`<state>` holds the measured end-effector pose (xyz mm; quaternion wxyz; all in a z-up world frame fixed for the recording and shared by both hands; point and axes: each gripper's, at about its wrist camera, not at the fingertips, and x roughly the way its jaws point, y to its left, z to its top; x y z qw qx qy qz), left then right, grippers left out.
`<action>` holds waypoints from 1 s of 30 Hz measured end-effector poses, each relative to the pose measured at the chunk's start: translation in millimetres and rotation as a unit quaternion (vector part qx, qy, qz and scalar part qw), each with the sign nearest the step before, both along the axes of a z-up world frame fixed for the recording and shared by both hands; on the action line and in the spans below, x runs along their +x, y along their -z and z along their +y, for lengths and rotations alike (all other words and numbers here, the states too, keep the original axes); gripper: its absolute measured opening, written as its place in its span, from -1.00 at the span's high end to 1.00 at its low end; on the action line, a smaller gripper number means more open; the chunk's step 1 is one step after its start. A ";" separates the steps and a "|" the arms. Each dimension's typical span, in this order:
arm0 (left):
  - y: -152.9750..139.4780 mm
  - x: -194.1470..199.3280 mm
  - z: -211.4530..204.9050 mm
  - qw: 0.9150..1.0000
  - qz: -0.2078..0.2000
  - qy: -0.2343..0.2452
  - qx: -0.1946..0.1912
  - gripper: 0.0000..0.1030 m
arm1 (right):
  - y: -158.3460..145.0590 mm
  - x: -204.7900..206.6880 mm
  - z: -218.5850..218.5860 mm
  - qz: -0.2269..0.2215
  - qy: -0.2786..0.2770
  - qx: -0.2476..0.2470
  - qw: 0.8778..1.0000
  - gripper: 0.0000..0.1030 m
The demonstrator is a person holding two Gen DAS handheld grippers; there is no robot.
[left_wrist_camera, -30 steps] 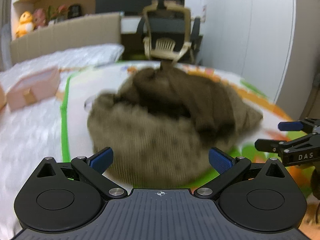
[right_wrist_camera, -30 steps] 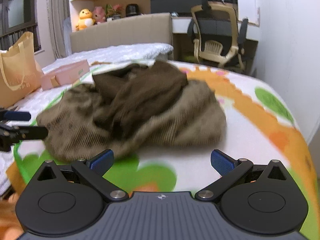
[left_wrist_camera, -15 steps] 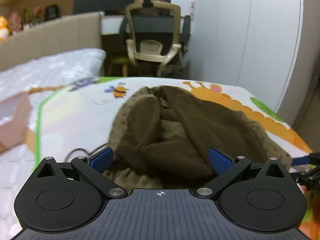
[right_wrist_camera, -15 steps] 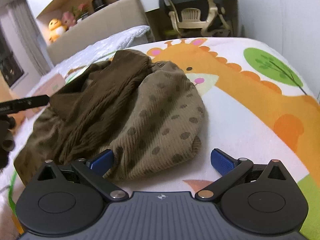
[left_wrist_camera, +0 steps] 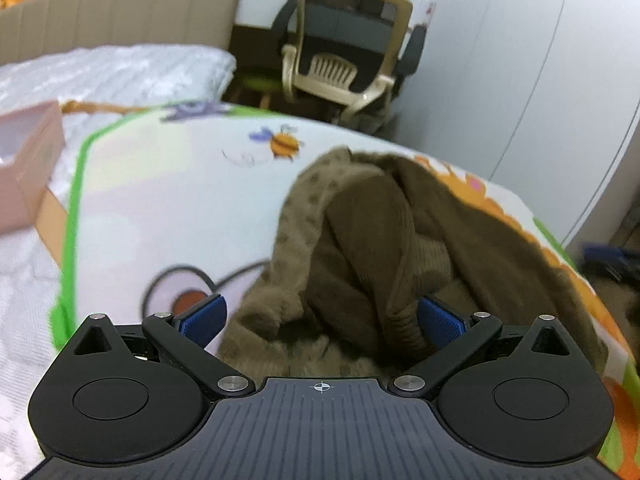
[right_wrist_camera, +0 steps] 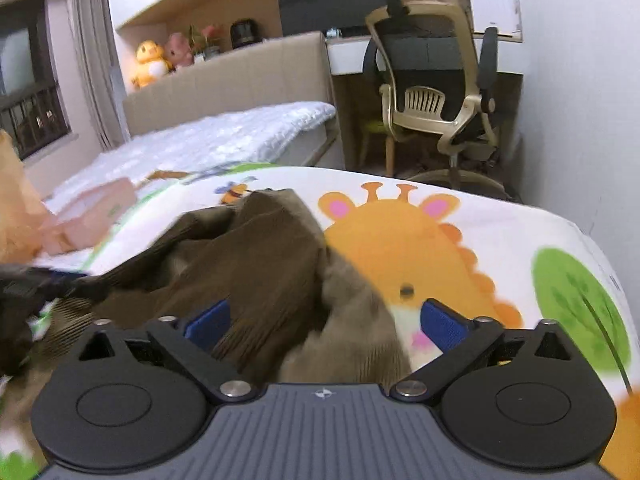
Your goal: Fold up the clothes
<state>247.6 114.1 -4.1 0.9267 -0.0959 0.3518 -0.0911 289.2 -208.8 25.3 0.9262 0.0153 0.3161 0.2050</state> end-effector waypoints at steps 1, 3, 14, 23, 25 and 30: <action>2.7 0.9 -0.9 1.000 0.003 0.006 -0.007 -1.00 | 5.7 14.5 4.9 0.001 0.000 -0.003 1.000 -0.62; 8.2 2.6 -2.8 1.000 0.010 0.019 -0.020 -1.00 | 20.6 37.5 12.2 0.013 0.004 -0.005 1.000 -0.51; 15.3 -40.8 -41.2 0.994 0.038 0.090 -0.047 -1.00 | 37.3 -40.4 -1.1 0.054 -0.068 -0.033 0.996 -0.10; -20.5 -133.3 -88.7 0.985 0.009 0.169 -0.016 -1.00 | 32.4 -145.4 -48.8 0.047 -0.059 -0.056 0.996 -0.10; -37.7 -148.1 -88.9 0.987 -0.030 0.155 -0.013 -1.00 | 33.7 -155.8 -52.5 0.039 -0.051 -0.054 0.996 -0.11; -42.3 -148.3 -99.7 0.991 -0.044 0.126 -0.006 -1.00 | 33.1 -161.5 -48.1 0.018 -0.032 -0.053 0.998 -0.14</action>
